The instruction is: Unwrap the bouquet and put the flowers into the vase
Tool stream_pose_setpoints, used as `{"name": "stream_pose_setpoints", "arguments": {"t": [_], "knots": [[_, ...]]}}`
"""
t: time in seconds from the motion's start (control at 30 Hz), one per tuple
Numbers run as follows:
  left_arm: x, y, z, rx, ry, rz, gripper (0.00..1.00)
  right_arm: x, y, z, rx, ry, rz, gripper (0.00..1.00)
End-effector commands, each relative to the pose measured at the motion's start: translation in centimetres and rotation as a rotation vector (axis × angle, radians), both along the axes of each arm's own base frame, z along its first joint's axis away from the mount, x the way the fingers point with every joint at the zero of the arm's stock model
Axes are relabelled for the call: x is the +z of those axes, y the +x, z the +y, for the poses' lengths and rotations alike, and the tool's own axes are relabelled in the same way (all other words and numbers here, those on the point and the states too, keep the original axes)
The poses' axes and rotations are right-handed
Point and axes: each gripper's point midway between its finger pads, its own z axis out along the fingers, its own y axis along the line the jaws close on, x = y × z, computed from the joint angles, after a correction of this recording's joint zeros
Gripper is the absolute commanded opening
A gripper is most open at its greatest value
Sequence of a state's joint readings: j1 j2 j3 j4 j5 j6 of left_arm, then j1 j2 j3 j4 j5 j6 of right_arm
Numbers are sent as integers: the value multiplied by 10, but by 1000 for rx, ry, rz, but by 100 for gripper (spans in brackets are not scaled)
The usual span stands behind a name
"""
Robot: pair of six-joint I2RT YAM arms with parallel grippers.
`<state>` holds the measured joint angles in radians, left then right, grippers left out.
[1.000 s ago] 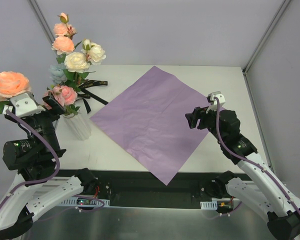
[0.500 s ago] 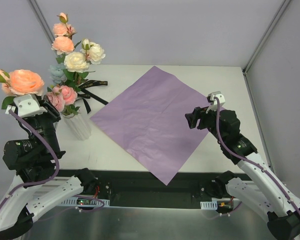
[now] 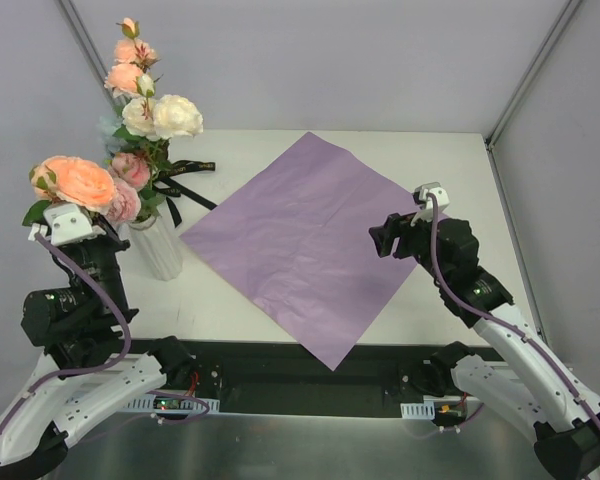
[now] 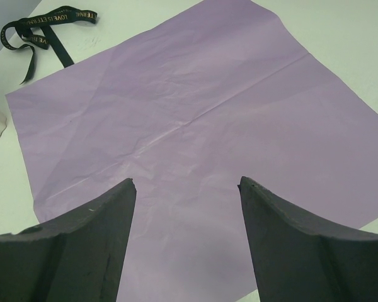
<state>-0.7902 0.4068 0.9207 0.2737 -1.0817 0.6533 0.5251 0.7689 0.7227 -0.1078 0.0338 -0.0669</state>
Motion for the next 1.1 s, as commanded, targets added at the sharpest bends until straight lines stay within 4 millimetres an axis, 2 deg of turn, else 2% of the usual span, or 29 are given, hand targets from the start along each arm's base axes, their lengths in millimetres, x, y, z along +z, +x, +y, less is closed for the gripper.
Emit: {"name": "stream_pose_setpoints", "arguments": {"t": [0.0, 0.17, 0.43, 0.63, 0.8, 0.83, 0.9, 0.93, 0.97, 1.07], "knots": [[-26, 2, 2, 36, -6, 37, 0, 11, 5, 5, 11, 39, -32, 70], [-40, 2, 3, 40, -14, 52, 0, 10, 5, 7, 17, 39, -26, 70], [-30, 0, 4, 32, -24, 56, 0, 7, 8, 8, 13, 36, -18, 70], [-53, 4, 0, 41, -28, 95, 0, 6, 9, 8, 13, 35, -13, 70], [-63, 2, 3, 51, -53, 109, 0, 6, 9, 9, 14, 36, -12, 70], [-63, 1, 4, 52, -60, 108, 5, 6, 6, 13, 43, 43, -8, 70], [-62, 0, 5, 55, -64, 111, 22, 7, 6, 13, 44, 42, -10, 70], [-61, -2, 7, 55, -67, 110, 34, 7, 6, 13, 44, 43, -11, 70], [-60, -3, 8, 57, -68, 114, 51, 7, 5, 13, 42, 45, -12, 70], [-50, -8, 13, 46, -94, 100, 68, 7, 5, 13, 44, 43, -11, 70]]}}
